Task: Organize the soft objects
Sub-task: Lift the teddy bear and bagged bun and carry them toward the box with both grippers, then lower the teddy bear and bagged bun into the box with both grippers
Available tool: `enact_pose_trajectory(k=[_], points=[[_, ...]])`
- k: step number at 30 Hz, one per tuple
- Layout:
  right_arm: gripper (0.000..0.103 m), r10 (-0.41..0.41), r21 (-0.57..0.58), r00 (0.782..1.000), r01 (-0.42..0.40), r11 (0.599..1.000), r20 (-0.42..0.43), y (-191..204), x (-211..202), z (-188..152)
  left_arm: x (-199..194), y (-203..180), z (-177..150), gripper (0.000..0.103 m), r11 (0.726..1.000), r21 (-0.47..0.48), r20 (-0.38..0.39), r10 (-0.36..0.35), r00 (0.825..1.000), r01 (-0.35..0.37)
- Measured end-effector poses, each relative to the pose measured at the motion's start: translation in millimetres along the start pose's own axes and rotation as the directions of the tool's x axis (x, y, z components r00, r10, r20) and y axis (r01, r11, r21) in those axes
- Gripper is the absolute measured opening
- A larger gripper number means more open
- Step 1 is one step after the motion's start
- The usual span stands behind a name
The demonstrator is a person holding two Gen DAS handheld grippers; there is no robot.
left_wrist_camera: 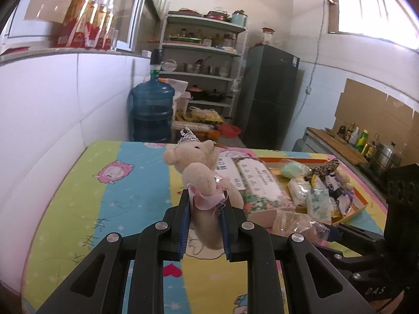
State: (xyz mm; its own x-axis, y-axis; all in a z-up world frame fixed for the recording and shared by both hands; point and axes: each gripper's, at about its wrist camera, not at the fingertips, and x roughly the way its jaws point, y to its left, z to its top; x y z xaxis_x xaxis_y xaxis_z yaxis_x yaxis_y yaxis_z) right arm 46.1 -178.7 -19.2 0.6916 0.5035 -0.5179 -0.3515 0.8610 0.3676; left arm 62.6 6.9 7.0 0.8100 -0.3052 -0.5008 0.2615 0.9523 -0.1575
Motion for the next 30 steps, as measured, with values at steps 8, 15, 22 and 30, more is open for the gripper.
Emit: enact_pose_trajectory(k=[8,15,22,30], points=[[0.064,-0.015,0.045,0.999,0.013,0.999,0.048,-24,-18,4,7,-30,7,0.021,0.999,0.022,0.009,-0.04,0.999,0.04],[0.064,-0.051,0.089,0.994,0.042,0.995,0.098,-52,-42,4,22,-69,14,0.021,0.994,0.038,0.01,-0.106,0.994,0.106],[0.065,-0.12,0.111,0.98,0.103,0.988,0.156,-78,-70,7,33,-106,14,0.021,0.985,0.068,0.001,-0.157,0.988,0.156],[0.065,-0.194,0.168,0.959,0.16,0.973,0.206,-115,-100,6,52,-140,12,0.021,0.974,0.063,-0.029,-0.215,0.976,0.216]])
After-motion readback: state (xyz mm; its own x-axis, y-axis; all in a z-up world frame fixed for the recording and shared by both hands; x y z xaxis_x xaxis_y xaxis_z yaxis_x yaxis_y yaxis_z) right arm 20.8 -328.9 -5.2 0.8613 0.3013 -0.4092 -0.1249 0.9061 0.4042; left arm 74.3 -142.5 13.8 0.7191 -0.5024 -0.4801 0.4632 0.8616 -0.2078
